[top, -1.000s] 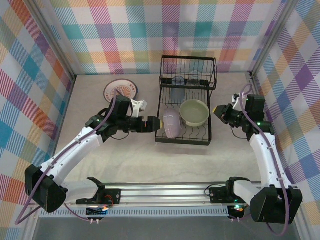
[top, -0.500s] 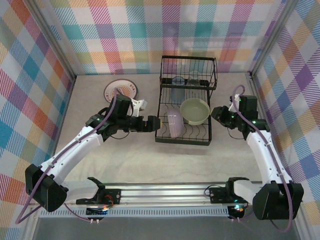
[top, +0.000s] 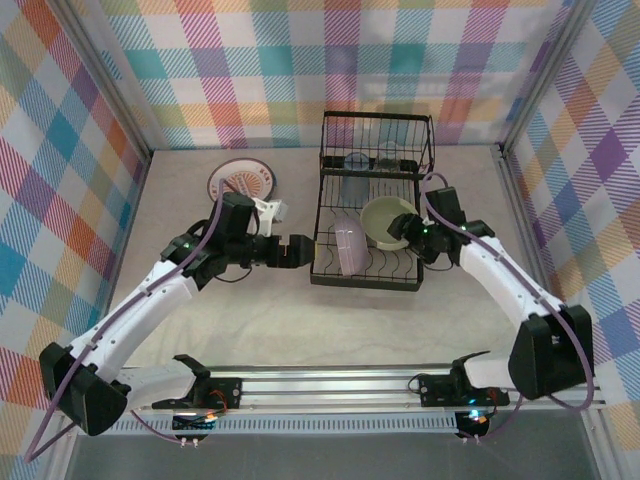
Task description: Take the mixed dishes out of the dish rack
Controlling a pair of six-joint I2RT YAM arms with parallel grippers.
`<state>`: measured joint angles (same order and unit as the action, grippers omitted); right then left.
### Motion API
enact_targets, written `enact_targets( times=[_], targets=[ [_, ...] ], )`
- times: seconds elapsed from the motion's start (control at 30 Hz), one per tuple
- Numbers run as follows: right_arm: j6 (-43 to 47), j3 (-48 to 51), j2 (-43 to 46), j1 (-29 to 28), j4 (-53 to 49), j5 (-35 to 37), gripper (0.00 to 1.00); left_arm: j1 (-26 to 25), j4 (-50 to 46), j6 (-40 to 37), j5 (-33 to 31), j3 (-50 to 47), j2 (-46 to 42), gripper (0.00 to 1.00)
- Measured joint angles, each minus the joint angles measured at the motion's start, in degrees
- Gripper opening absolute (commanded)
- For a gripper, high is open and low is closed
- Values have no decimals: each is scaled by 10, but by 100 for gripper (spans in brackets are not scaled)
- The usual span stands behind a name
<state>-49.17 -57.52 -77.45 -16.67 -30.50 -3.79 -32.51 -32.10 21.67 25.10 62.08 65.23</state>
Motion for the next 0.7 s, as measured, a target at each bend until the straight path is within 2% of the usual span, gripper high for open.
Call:
enact_targets(
  times=[0.2, 0.5, 0.57, 0.67, 0.7],
  targets=[
    [-88, -59, -73, -17, -27, 43, 66, 0, -12, -9, -12, -23, -45, 100],
    [-182, -70, -118, -19, -43, 68, 62, 0, -27, -25, -25, -54, -101, 100],
    [-193, -78, -131, -19, -45, 69, 57, 0, -27, -28, -25, -61, -107, 100],
    [-204, -88, -145, -21, -44, 74, 55, 0, -27, -31, -25, -70, -110, 100],
    [-207, -90, -147, -21, -45, 75, 51, 0, -27, -31, -25, -73, -110, 100]
  ],
)
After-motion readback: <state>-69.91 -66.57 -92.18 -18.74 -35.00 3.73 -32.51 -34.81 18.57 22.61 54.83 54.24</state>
